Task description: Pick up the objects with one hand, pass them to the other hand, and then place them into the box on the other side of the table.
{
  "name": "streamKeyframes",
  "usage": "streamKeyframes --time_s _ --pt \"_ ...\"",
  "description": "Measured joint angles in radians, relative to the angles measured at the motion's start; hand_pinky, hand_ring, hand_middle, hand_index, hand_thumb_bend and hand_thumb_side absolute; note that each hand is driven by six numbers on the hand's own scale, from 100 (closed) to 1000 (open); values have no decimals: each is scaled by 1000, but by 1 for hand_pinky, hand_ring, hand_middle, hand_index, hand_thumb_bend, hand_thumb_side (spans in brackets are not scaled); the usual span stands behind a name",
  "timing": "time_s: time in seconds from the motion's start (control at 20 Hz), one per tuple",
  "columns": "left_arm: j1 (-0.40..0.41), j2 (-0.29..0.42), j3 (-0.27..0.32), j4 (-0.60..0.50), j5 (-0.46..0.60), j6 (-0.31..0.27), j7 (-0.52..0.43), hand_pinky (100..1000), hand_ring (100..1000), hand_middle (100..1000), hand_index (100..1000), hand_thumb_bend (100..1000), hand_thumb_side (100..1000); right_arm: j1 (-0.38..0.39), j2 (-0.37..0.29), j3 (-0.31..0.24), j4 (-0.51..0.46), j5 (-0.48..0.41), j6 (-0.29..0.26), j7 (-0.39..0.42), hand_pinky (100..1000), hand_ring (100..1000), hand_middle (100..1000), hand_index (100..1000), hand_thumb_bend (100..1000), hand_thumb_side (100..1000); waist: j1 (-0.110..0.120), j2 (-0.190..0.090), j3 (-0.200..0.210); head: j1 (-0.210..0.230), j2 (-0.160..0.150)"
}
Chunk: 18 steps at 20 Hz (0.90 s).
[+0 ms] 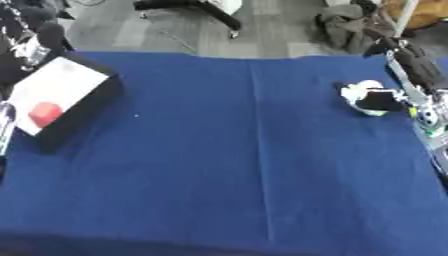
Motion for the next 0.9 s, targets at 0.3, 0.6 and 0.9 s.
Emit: streamKeyframes --time_s 0.3,0.6,0.9 --pt "13 -68 -19 -20 4 1 -45 671 638 715 825 781 556 -40 -4 -67 217 22 19 22 772 777 682 976 426 471 0 0 5 -45 0" --pt "24 -95 -27 -21 4 1 -73 671 636 713 824 777 560 -44 -12 -111 345 71 67 48 772 781 699 963 415 445 -1 0 6 -59 0" --pt "26 -109 -30 -20 4 -1 -82 671 635 712 824 775 561 -61 -25 -150 428 126 168 -2 766 776 691 949 406 409 1 4 16 -65 0"
